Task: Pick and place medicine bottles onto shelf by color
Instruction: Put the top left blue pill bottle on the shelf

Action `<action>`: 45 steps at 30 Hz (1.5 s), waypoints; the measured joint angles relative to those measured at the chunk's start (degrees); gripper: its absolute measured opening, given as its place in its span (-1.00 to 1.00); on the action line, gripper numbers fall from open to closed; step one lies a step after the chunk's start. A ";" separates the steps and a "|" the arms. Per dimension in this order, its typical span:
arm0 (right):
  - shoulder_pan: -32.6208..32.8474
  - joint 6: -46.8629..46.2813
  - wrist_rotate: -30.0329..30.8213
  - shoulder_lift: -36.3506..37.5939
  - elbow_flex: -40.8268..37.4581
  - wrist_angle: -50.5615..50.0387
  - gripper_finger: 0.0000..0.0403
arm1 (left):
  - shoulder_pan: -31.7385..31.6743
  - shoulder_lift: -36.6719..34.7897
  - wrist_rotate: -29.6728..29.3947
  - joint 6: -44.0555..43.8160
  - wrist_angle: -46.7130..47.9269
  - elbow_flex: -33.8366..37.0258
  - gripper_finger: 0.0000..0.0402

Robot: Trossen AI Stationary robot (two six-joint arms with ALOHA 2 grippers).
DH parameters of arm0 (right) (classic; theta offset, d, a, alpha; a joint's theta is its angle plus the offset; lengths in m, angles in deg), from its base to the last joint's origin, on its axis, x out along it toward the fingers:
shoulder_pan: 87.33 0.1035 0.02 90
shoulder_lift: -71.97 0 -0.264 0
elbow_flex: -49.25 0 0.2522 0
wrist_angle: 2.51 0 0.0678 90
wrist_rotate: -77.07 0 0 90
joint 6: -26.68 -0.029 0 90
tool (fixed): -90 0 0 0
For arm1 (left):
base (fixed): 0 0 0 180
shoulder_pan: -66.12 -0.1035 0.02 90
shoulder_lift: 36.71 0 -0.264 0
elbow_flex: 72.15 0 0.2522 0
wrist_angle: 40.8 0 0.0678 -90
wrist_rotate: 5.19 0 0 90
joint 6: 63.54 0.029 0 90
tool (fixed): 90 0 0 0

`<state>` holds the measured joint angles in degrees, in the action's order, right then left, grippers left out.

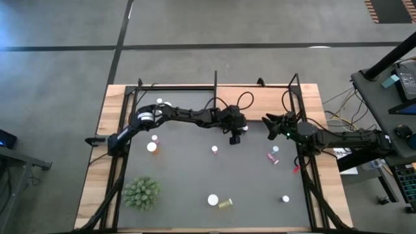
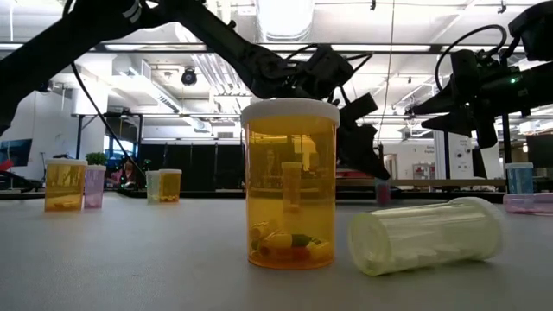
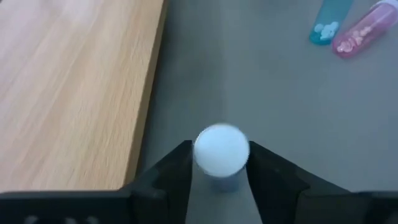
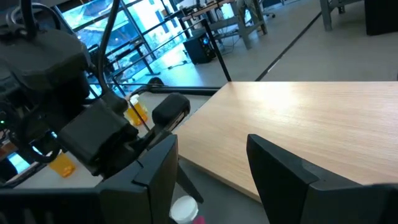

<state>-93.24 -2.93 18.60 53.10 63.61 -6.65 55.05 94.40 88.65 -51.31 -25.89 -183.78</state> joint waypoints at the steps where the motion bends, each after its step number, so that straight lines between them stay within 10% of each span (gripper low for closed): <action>1: 0.00 0.01 0.00 0.00 -0.01 0.01 -0.09 | 0.00 0.00 0.00 0.00 -0.21 0.00 -0.24; 18: 0.00 0.01 0.00 -0.02 -0.01 -0.21 -0.09 | 0.16 -17.33 0.31 -2.48 19.66 0.59 0.07; 27: -0.02 0.02 0.00 -0.03 -0.01 -0.39 -0.09 | 3.17 -32.88 0.69 -8.51 25.74 12.90 0.07; 45: -0.37 0.85 0.09 -0.33 0.00 8.81 -0.09 | 4.04 -51.71 -0.11 -29.88 -13.17 48.87 0.07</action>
<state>-93.61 -2.08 18.69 52.77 63.61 2.17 59.09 42.69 88.54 -81.19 -39.06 -134.91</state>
